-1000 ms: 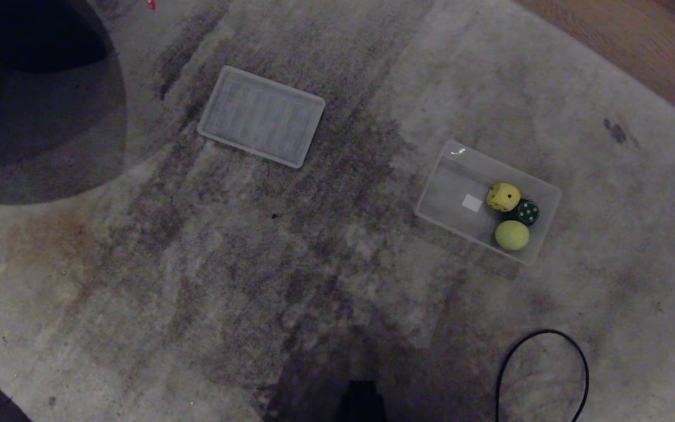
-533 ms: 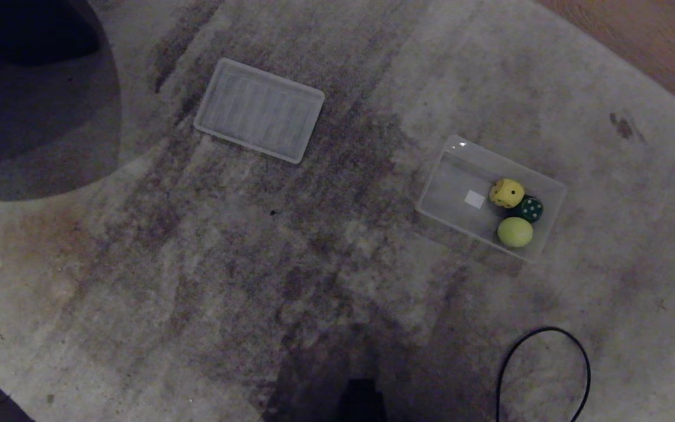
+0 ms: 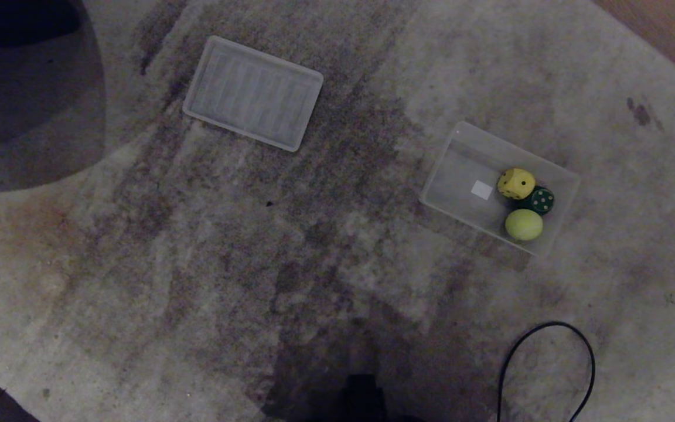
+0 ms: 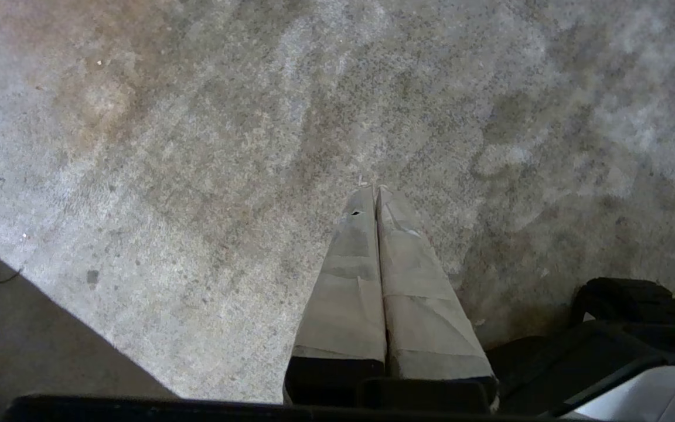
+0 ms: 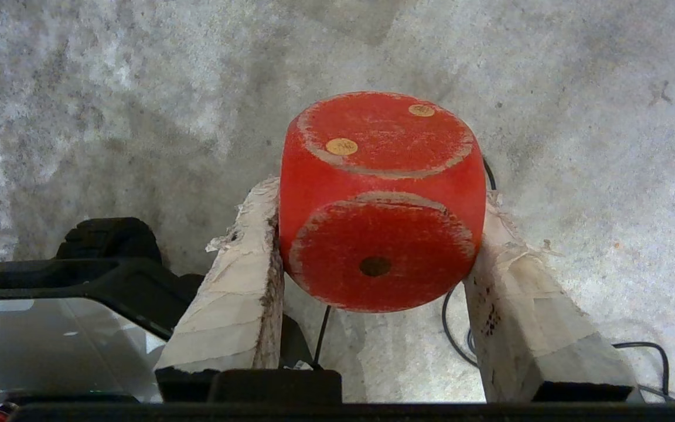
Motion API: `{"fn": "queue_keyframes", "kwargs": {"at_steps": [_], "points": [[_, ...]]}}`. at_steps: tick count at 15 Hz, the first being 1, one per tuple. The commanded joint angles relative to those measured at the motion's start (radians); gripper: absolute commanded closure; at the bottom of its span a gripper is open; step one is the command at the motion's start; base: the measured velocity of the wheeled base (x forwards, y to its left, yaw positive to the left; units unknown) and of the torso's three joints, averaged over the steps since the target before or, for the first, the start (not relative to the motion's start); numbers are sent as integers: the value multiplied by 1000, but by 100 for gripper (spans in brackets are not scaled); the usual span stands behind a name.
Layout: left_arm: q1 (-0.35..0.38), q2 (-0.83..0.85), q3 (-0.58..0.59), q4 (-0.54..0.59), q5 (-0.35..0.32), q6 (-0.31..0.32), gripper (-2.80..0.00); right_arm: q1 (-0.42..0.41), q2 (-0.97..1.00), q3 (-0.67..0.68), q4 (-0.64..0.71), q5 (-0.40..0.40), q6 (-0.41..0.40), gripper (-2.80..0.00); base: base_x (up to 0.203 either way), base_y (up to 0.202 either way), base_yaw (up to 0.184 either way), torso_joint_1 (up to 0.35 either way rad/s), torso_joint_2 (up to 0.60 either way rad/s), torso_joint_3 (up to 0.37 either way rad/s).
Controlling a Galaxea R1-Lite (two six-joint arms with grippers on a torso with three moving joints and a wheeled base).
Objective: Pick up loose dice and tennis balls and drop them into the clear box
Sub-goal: Put the toys in the box
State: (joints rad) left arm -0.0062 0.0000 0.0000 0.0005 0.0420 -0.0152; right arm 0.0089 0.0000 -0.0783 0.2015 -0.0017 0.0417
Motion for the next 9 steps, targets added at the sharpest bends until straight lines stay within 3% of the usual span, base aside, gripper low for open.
{"fn": "queue_keyframes", "kwargs": {"at_steps": [1,5,9], "points": [[0,2,2,1,1,-2,0,0,0,-1,1,-1,1,0,0,0,0,0,0,0],[0,2,2,1,1,-2,0,-5,65,-60,7,-3,5,0,0,0,0,0,0,0],[0,2,2,1,1,-2,0,-4,403,-210,-2,2,31,0,0,0,0,0,0,0]]}}
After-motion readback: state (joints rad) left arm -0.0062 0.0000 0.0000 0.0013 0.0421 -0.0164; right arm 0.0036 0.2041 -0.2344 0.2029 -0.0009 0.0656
